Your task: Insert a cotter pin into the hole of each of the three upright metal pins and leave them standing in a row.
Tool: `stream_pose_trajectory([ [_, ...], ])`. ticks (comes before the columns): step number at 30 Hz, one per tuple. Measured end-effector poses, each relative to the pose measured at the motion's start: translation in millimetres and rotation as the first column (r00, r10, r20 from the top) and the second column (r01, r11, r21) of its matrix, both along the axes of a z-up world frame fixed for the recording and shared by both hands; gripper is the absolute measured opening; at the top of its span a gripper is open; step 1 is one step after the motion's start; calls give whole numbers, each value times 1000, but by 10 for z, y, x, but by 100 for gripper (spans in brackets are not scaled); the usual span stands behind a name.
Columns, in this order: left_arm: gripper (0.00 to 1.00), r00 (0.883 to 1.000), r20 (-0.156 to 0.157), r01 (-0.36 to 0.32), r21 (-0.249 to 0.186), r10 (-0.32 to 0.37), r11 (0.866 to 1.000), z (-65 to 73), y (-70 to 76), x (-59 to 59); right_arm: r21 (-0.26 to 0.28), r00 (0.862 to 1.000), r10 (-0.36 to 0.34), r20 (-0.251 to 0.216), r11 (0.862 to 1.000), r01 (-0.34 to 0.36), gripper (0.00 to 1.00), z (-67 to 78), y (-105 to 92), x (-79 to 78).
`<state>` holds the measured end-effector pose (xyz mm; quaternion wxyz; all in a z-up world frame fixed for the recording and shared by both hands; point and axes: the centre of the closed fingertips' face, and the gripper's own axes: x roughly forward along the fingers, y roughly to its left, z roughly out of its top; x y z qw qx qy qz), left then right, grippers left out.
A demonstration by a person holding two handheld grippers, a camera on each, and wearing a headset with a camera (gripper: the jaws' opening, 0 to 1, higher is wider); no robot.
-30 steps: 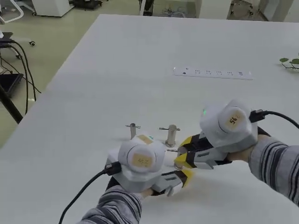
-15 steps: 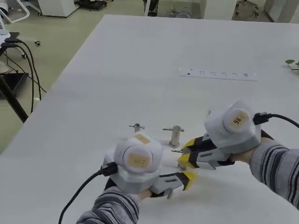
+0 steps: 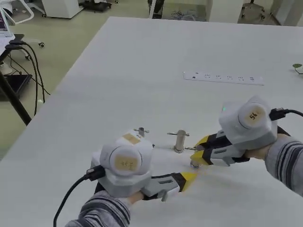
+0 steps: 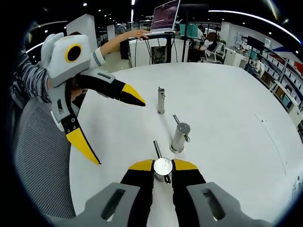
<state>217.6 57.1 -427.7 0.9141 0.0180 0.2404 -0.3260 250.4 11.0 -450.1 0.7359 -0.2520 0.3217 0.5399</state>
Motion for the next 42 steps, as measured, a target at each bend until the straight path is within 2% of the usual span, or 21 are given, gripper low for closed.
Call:
stream_pose_trajectory([
  [4,73,1000,1,-10,6,10,1000,22,80,5,-19,1000,4,5,1000,-4,9,6,-67,50],
  [9,75,999,-2,-32,-10,32,999,69,193,-2,-31,1000,-6,10,999,6,9,19,-156,119],
  [18,76,997,16,-69,-3,69,998,111,416,8,-47,1000,-24,11,999,25,9,31,-247,192],
  [27,78,998,19,-64,17,64,998,98,469,-2,-68,999,-30,10,997,31,9,21,-332,302],
  [34,78,998,13,-69,13,69,998,79,487,-5,-81,999,-39,3,996,39,9,-10,-385,363],
  [42,80,997,14,-77,14,76,997,77,521,1,-70,999,-47,-13,996,46,9,-19,-410,394],
])
